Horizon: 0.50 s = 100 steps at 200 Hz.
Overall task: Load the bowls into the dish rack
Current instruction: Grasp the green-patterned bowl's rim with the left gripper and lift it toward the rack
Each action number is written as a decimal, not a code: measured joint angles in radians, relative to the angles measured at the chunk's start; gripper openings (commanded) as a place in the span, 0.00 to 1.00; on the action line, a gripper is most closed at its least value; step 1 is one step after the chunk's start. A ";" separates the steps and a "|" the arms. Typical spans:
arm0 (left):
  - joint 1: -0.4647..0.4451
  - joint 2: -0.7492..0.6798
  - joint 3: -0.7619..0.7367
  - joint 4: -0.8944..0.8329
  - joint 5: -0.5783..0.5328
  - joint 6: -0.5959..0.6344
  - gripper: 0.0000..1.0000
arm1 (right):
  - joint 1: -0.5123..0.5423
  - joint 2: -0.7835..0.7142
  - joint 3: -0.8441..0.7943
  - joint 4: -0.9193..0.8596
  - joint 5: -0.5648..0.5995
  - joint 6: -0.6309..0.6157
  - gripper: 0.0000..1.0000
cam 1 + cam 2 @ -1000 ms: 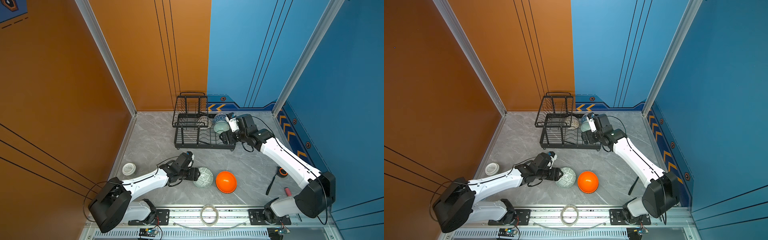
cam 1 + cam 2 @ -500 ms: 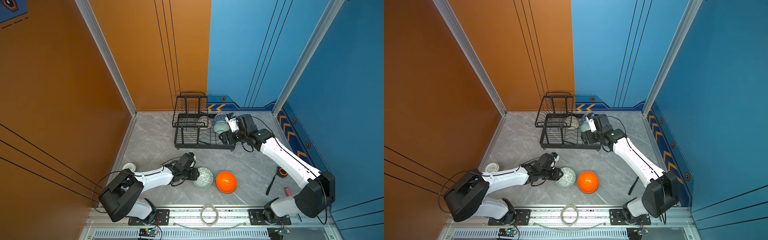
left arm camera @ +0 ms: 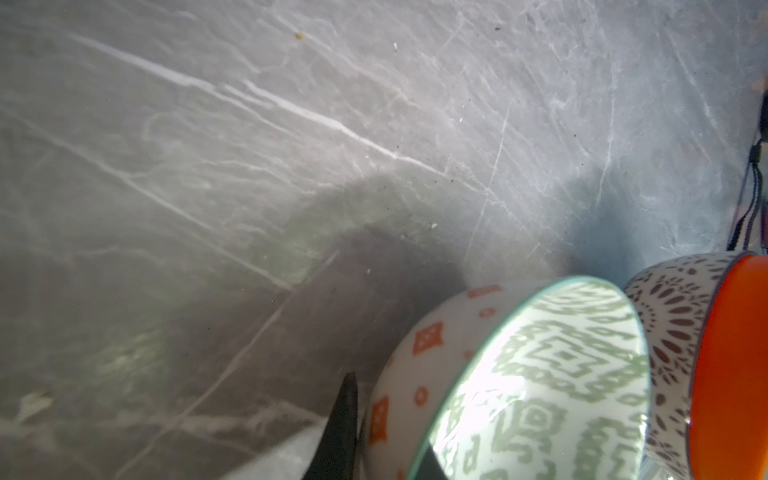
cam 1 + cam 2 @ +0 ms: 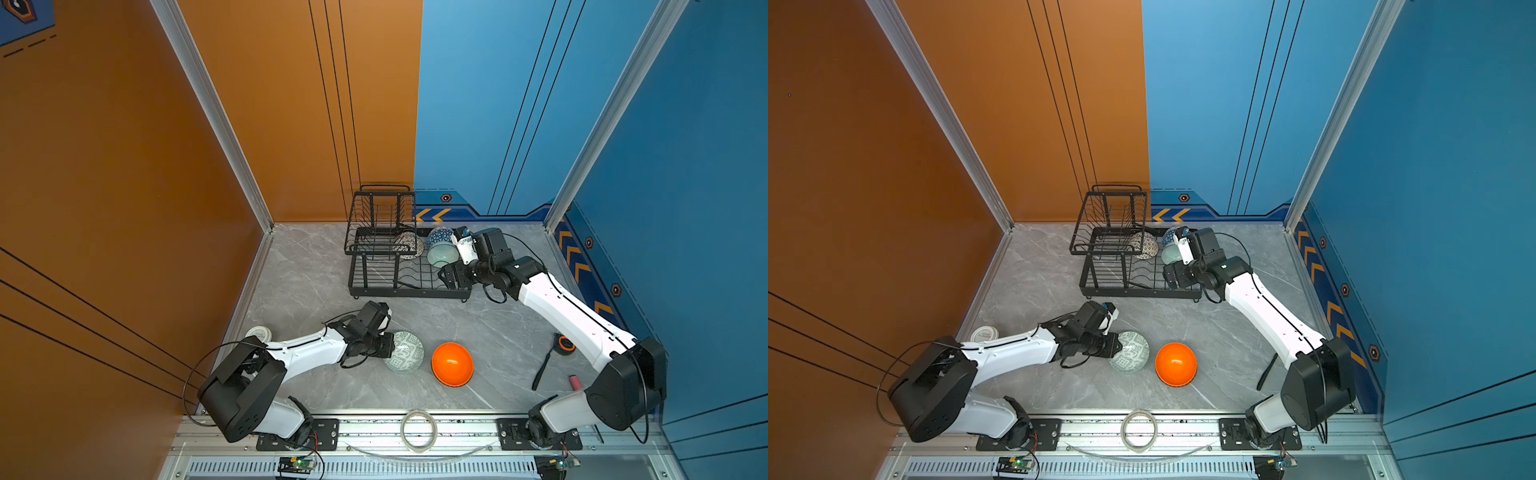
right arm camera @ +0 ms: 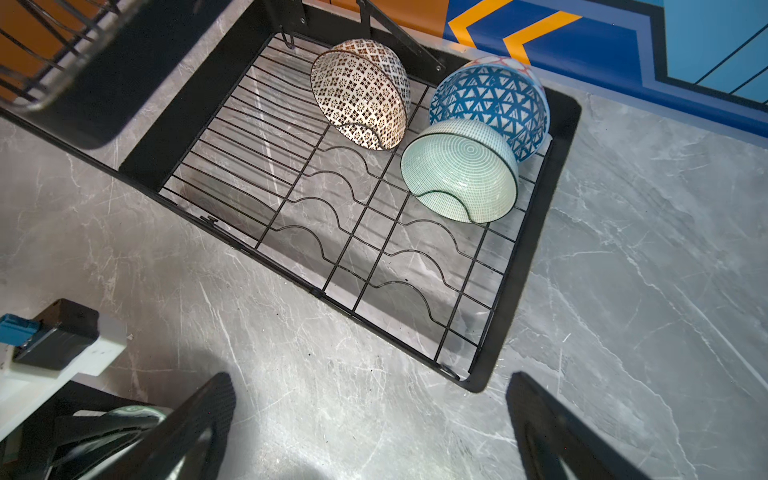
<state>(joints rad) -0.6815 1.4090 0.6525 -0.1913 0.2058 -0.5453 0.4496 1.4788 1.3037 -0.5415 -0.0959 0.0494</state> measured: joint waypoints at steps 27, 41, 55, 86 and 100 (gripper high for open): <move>0.008 -0.079 0.058 -0.117 -0.038 0.034 0.00 | -0.015 -0.004 0.000 0.000 -0.043 0.004 1.00; 0.009 -0.135 0.098 -0.167 -0.065 0.052 0.00 | -0.024 -0.015 0.000 0.000 -0.078 0.012 1.00; 0.009 -0.193 0.143 -0.201 -0.099 0.066 0.00 | -0.027 -0.039 0.000 0.002 -0.128 0.029 1.00; 0.008 -0.288 0.263 -0.238 -0.196 0.102 0.00 | 0.002 -0.129 -0.011 0.054 -0.245 0.097 1.00; 0.005 -0.303 0.320 -0.244 -0.244 0.120 0.00 | 0.034 -0.159 -0.012 0.090 -0.281 0.130 1.00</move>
<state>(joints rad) -0.6765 1.1057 0.9726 -0.4355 -0.0383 -0.4252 0.4835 1.3197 1.2915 -0.4519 -0.3767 0.1791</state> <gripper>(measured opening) 0.133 0.999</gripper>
